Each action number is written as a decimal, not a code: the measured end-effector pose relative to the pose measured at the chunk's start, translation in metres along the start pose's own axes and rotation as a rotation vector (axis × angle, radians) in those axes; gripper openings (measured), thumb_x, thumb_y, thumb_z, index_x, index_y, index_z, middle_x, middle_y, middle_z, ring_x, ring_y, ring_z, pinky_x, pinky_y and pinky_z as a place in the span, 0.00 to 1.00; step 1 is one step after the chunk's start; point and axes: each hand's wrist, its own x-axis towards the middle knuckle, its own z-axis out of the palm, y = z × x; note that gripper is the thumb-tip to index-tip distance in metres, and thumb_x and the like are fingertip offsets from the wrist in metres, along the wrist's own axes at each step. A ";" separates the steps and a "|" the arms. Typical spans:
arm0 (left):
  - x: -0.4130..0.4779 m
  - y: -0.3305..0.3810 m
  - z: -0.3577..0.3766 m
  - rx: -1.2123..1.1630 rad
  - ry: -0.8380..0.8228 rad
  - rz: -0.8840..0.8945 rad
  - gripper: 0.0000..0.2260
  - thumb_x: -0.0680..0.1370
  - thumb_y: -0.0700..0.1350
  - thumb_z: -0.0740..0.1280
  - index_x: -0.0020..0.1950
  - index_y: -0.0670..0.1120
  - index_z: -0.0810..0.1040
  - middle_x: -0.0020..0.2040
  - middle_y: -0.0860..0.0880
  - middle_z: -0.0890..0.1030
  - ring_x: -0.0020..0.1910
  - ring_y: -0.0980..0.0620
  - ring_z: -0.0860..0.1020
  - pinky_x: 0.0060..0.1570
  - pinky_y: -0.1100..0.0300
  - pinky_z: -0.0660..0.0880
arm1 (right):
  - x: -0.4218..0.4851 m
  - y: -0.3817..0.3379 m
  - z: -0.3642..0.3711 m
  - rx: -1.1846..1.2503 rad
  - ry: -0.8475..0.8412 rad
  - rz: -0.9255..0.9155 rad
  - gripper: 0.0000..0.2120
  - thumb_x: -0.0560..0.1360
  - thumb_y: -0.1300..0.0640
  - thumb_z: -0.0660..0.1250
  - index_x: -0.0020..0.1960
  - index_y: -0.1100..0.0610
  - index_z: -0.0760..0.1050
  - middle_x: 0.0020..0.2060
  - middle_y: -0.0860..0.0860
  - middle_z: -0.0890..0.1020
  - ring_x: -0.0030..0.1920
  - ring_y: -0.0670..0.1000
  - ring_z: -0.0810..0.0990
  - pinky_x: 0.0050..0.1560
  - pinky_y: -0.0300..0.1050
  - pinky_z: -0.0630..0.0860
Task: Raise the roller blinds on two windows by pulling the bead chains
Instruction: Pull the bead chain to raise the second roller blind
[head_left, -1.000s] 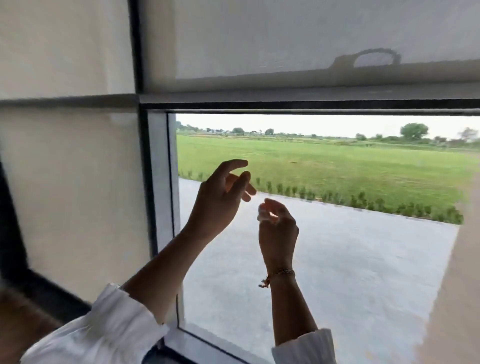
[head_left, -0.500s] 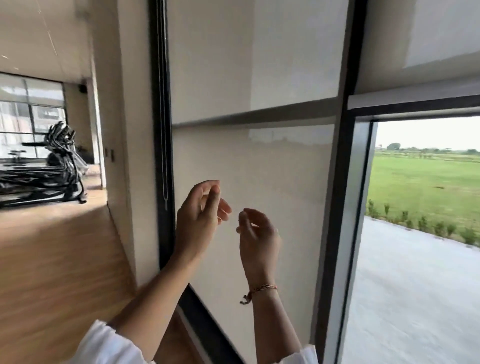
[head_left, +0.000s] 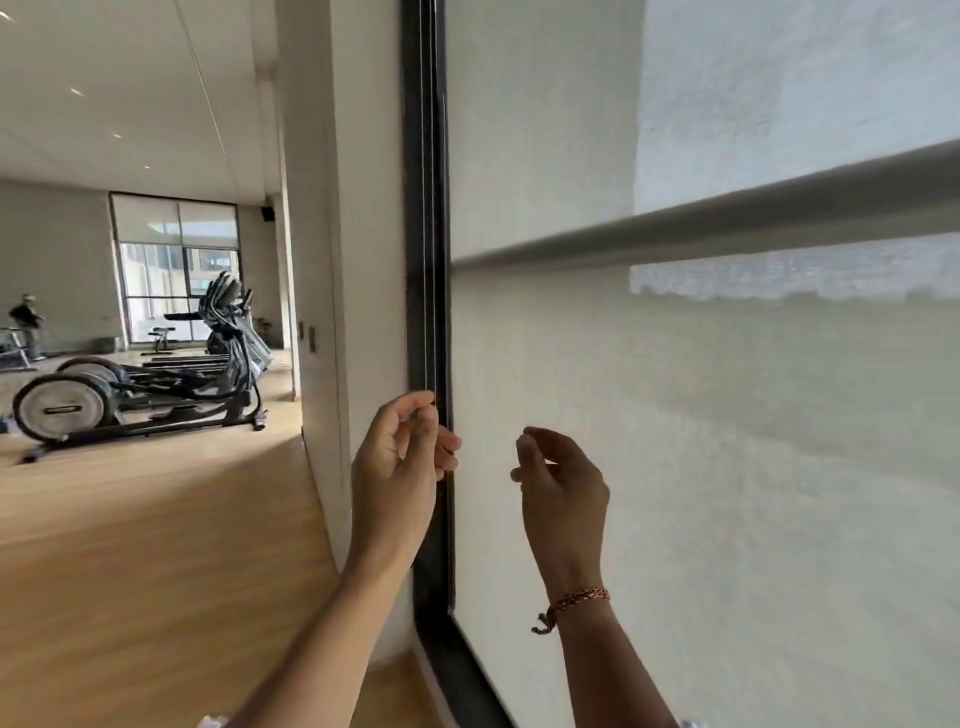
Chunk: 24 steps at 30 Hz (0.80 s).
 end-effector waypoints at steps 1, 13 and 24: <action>0.017 -0.021 -0.008 -0.005 0.012 -0.002 0.05 0.77 0.47 0.61 0.47 0.56 0.75 0.34 0.51 0.79 0.29 0.58 0.76 0.31 0.68 0.72 | 0.011 0.016 0.019 0.005 -0.005 0.005 0.05 0.75 0.55 0.64 0.49 0.52 0.78 0.41 0.43 0.82 0.41 0.48 0.82 0.39 0.34 0.75; 0.265 -0.283 -0.057 0.127 0.046 -0.138 0.05 0.78 0.46 0.61 0.50 0.54 0.74 0.48 0.51 0.80 0.38 0.56 0.79 0.37 0.63 0.74 | 0.189 0.217 0.251 -0.096 -0.010 0.100 0.04 0.76 0.56 0.63 0.48 0.48 0.76 0.47 0.48 0.83 0.43 0.48 0.81 0.46 0.41 0.76; 0.523 -0.513 -0.007 0.168 -0.026 -0.210 0.06 0.78 0.46 0.60 0.53 0.53 0.74 0.54 0.50 0.80 0.53 0.51 0.78 0.54 0.55 0.75 | 0.450 0.361 0.433 -0.153 -0.120 0.043 0.07 0.77 0.58 0.61 0.43 0.57 0.77 0.40 0.52 0.82 0.44 0.50 0.79 0.43 0.38 0.74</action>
